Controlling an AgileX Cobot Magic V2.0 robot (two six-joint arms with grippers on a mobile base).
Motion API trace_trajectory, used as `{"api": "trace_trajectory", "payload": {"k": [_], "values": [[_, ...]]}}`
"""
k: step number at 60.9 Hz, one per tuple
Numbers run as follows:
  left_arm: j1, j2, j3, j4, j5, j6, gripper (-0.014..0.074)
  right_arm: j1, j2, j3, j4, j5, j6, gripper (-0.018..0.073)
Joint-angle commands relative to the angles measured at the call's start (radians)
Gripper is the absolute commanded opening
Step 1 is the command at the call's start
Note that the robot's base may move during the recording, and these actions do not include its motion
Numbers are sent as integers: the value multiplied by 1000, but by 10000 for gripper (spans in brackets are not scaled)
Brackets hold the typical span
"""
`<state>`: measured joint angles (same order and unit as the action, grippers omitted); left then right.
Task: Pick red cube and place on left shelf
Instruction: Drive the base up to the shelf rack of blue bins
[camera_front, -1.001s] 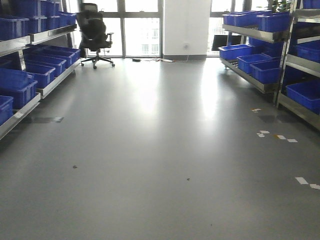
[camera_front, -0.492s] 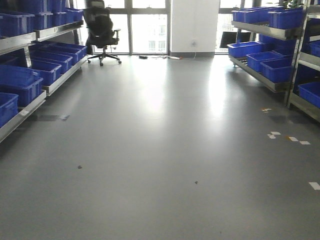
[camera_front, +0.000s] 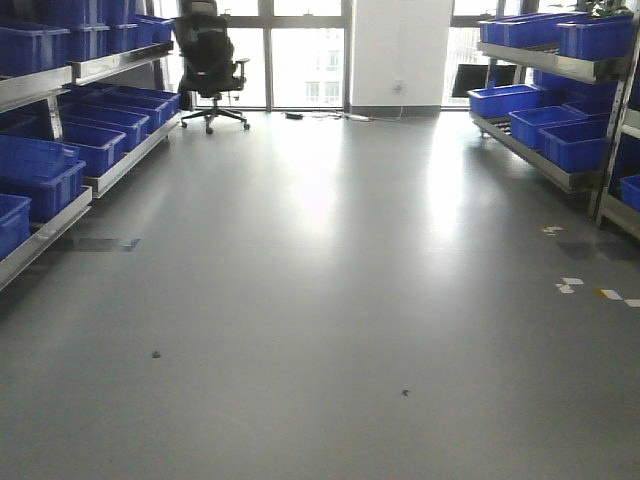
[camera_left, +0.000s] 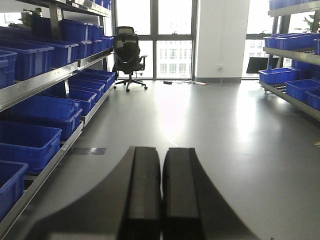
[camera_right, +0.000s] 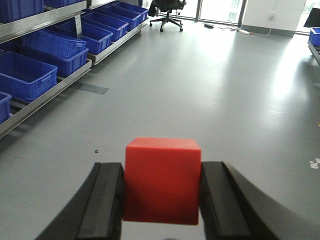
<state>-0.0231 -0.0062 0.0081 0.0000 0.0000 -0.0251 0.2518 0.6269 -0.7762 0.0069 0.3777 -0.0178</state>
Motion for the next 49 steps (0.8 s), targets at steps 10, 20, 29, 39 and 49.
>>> {"api": "trace_trajectory", "payload": {"k": [10, 20, 29, 39, 49], "values": [[-1, -15, 25, 0, -83, 0, 102, -6, 3, -28, -7, -88, -7, 56], [-1, -15, 25, 0, -83, 0, 102, -6, 3, -28, -7, -88, -7, 56], [-1, -15, 25, 0, -83, 0, 102, -6, 3, -28, -7, -88, -7, 56], [-1, -15, 25, 0, -83, 0, 102, -6, 3, -28, -7, -88, -7, 56], [-1, -15, 25, 0, -83, 0, 102, -6, 3, -28, -7, -88, -7, 56]]}}
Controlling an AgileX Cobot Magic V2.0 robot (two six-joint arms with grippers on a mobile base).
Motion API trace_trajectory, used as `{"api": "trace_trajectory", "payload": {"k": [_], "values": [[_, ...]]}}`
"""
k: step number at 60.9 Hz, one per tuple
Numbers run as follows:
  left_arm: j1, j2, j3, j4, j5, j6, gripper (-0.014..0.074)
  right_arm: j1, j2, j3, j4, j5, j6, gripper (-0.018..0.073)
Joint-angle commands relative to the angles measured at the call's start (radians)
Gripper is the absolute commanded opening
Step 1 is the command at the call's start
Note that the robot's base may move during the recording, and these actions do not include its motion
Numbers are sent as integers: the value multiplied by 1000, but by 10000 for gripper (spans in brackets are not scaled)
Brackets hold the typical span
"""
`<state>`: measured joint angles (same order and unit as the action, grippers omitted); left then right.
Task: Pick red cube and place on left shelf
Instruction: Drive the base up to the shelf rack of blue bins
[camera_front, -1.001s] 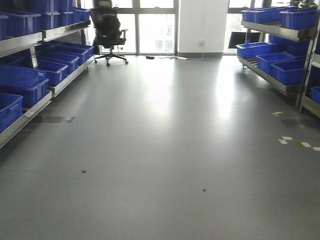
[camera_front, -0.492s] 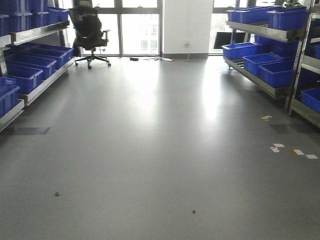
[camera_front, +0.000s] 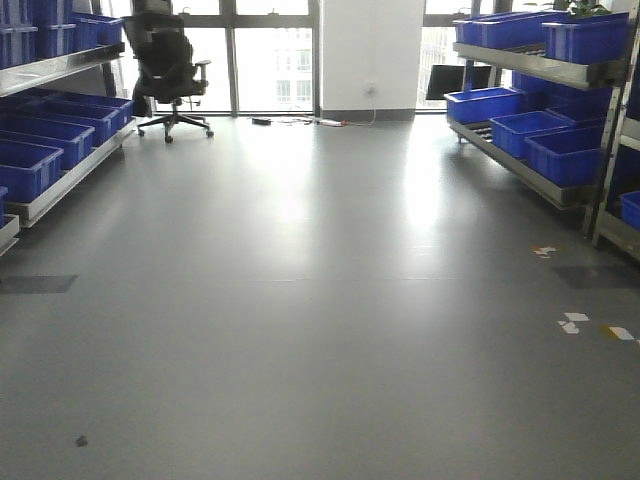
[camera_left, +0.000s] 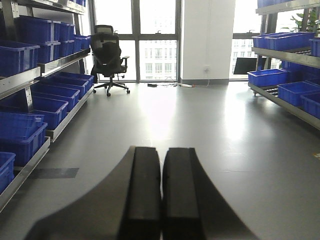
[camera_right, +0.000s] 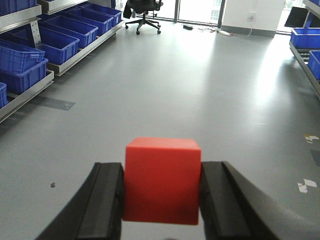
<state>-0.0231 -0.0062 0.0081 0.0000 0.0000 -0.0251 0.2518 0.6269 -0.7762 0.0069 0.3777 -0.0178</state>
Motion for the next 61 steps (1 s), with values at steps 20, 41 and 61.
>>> {"api": "trace_trajectory", "payload": {"k": [20, 41, 61], "values": [[-1, -15, 25, 0, -83, 0, 102, -6, 3, -28, -7, -88, -7, 56], [-1, -15, 25, 0, -83, 0, 102, -6, 3, -28, -7, -88, -7, 56], [-1, -15, 25, 0, -83, 0, 102, -6, 3, -28, -7, -88, -7, 56]]}}
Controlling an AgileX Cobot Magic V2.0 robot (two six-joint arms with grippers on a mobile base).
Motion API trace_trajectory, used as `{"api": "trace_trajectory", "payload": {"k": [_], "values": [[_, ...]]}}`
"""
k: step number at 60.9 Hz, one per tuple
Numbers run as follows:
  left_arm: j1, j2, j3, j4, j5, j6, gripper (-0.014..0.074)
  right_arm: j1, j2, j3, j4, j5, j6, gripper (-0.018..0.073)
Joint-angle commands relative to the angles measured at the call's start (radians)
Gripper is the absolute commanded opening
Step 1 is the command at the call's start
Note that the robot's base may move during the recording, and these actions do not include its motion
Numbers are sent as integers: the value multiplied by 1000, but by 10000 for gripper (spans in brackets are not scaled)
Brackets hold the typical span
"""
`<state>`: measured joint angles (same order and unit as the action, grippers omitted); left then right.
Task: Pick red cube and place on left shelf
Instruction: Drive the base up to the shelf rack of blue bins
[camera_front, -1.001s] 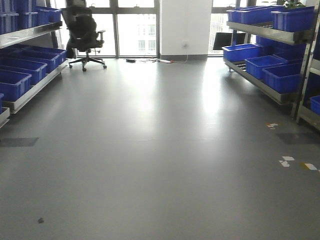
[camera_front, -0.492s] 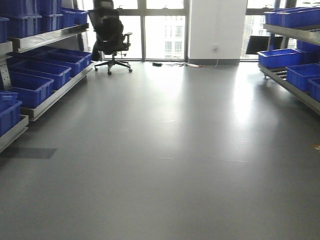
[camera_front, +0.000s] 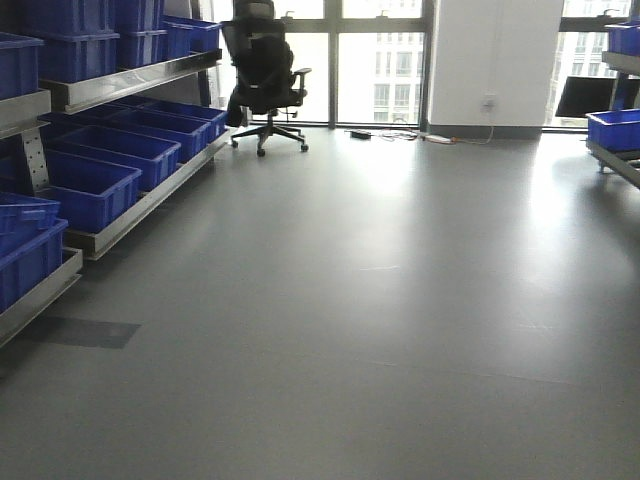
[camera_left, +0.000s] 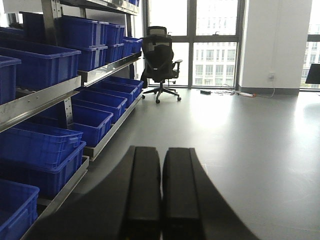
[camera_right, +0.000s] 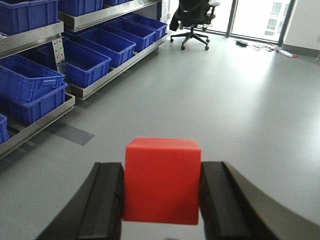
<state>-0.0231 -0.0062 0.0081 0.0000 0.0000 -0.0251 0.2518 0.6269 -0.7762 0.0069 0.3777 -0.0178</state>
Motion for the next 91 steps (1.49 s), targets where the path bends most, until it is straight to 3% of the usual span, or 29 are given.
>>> {"api": "trace_trajectory", "payload": {"k": [1, 91], "values": [[-1, -15, 25, 0, -83, 0, 102, -6, 3, -28, -7, -88, -7, 56], [-1, -15, 25, 0, -83, 0, 102, -6, 3, -28, -7, -88, -7, 56]]}}
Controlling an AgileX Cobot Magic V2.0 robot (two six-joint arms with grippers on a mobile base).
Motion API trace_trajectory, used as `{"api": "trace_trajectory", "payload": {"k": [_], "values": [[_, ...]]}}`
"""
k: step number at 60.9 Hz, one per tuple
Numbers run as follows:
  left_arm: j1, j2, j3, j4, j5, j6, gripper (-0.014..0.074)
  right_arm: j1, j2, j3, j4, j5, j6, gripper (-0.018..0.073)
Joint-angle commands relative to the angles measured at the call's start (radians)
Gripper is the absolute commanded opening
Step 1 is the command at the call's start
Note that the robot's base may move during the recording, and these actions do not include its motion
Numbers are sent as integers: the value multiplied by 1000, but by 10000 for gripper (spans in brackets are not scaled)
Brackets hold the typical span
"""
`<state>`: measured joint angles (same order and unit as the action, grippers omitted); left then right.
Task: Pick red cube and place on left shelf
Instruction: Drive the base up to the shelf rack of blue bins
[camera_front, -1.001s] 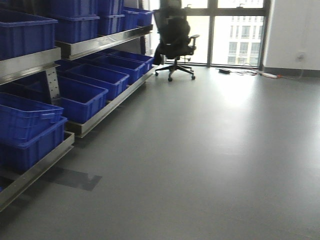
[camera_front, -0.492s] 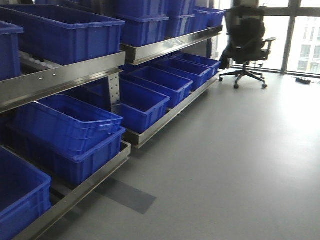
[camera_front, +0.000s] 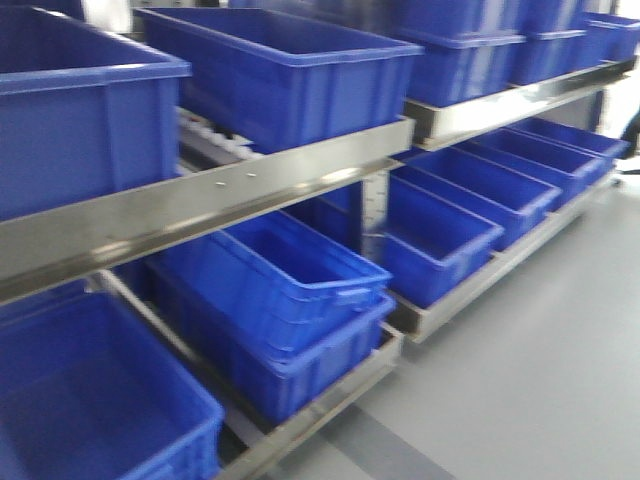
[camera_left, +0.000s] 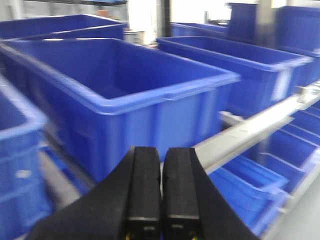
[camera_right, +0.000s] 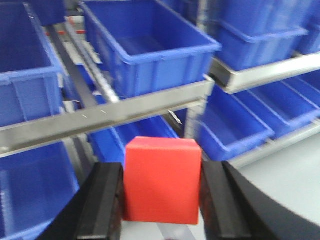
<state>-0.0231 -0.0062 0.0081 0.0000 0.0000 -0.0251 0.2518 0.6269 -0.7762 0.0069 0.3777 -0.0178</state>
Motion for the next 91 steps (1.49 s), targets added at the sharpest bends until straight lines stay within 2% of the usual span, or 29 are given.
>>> {"api": "trace_trajectory", "payload": {"k": [1, 91], "values": [[-1, -15, 25, 0, -83, 0, 102, -6, 3, -28, -7, -88, -7, 56], [-1, -15, 25, 0, -83, 0, 102, -6, 4, -28, -7, -88, -7, 56]]}}
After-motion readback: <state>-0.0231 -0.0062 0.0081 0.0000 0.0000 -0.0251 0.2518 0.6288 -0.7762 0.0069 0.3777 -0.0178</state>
